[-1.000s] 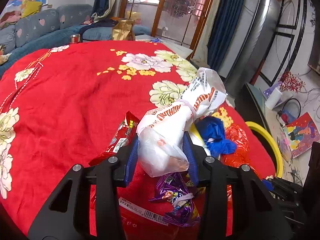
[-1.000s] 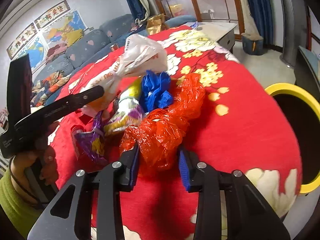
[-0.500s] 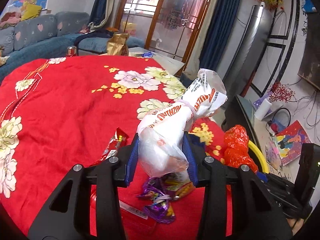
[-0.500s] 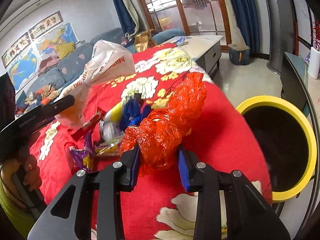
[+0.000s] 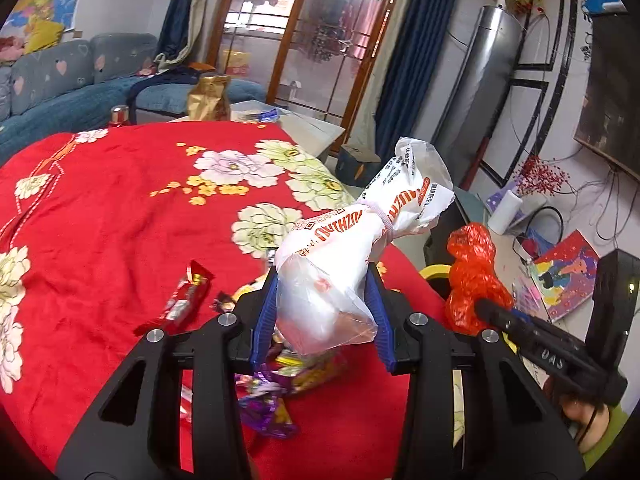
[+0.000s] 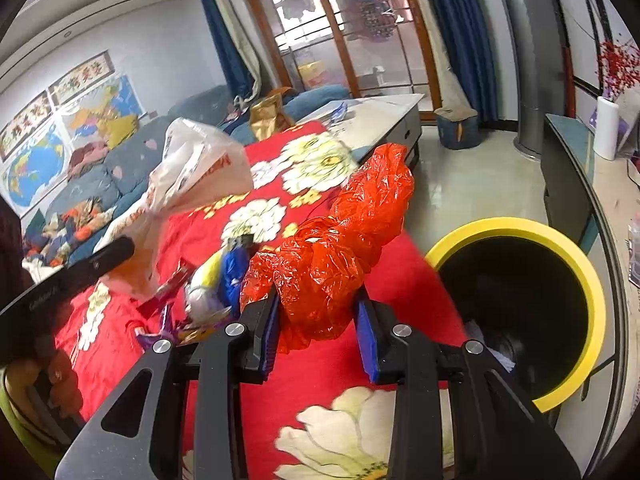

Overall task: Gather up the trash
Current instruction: 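Carry the bag and cellophane over the yellow bin and open both tools, then move both open tools back over the remaining trash on the bed, then grasp the red snack wrapper with the left tool while the right tool grasps the blue plastic, then carry the red wrapper and blue plastic with both tools over the yellow bin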

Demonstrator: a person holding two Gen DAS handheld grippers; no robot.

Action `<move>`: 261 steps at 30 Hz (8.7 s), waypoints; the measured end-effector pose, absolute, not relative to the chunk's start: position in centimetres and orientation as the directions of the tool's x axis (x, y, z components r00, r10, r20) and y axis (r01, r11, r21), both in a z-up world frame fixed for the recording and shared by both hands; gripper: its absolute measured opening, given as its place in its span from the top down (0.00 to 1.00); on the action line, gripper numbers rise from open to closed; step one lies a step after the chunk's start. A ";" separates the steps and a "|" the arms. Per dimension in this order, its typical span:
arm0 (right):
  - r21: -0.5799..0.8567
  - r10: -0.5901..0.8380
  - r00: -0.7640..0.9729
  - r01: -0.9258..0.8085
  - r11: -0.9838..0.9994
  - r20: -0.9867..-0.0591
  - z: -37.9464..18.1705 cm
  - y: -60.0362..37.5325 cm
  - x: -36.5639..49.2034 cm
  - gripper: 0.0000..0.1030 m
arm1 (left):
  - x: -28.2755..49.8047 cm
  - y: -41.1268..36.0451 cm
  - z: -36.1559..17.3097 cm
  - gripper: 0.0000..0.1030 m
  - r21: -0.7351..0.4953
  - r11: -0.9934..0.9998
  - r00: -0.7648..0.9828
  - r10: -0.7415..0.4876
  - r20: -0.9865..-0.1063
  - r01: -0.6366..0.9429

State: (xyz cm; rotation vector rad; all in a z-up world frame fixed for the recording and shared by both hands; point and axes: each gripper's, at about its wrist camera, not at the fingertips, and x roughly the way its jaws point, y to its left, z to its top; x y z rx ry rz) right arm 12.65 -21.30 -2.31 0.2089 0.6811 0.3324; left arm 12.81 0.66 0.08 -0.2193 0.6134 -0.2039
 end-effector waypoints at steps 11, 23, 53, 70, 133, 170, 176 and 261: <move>0.321 0.320 0.768 -0.157 0.934 -0.555 -1.6 -25.1 13.2 0.69 | 12.7 -2.6 0.3 0.67 -0.236 0.953 0.785 -0.290 -0.547 0.188; 0.357 0.272 0.793 -0.074 0.931 -0.545 -2.2 -29.1 14.0 0.69 | 13.3 -6.4 -0.5 0.67 -0.196 0.947 0.754 -0.321 -0.573 0.254; 0.378 0.178 0.739 0.111 0.919 -0.650 -8.2 -38.3 14.6 0.69 | 18.2 -18.7 -4.9 0.67 -0.082 0.922 0.644 -0.326 -0.692 0.379; 0.364 0.170 0.692 0.143 0.920 -0.701 -10.0 -38.5 14.9 0.38 | 18.9 -18.8 -4.7 0.14 -0.160 0.923 0.657 -0.364 -0.660 0.350; 0.279 0.373 0.709 -0.252 0.927 -0.598 -3.4 -20.5 11.8 0.26 | 12.6 0.6 -0.6 0.14 -0.213 0.977 0.845 -0.094 -0.526 -0.023; 0.267 0.435 0.617 -0.350 0.898 -0.656 -5.5 -10.6 17.7 0.35 | 13.1 11.3 -6.8 0.40 -0.323 0.927 0.758 -0.070 -0.648 -0.191; 0.298 0.438 0.585 -0.325 0.898 -0.683 -7.0 -10.9 19.3 0.39 | 13.9 11.5 -8.1 0.47 -0.351 0.918 0.729 -0.111 -0.675 -0.185; 0.375 0.303 0.784 -0.097 0.922 -0.541 -2.8 -28.8 16.0 0.94 | 12.4 -6.4 -1.5 0.96 -0.250 0.937 0.736 -0.346 -0.582 0.243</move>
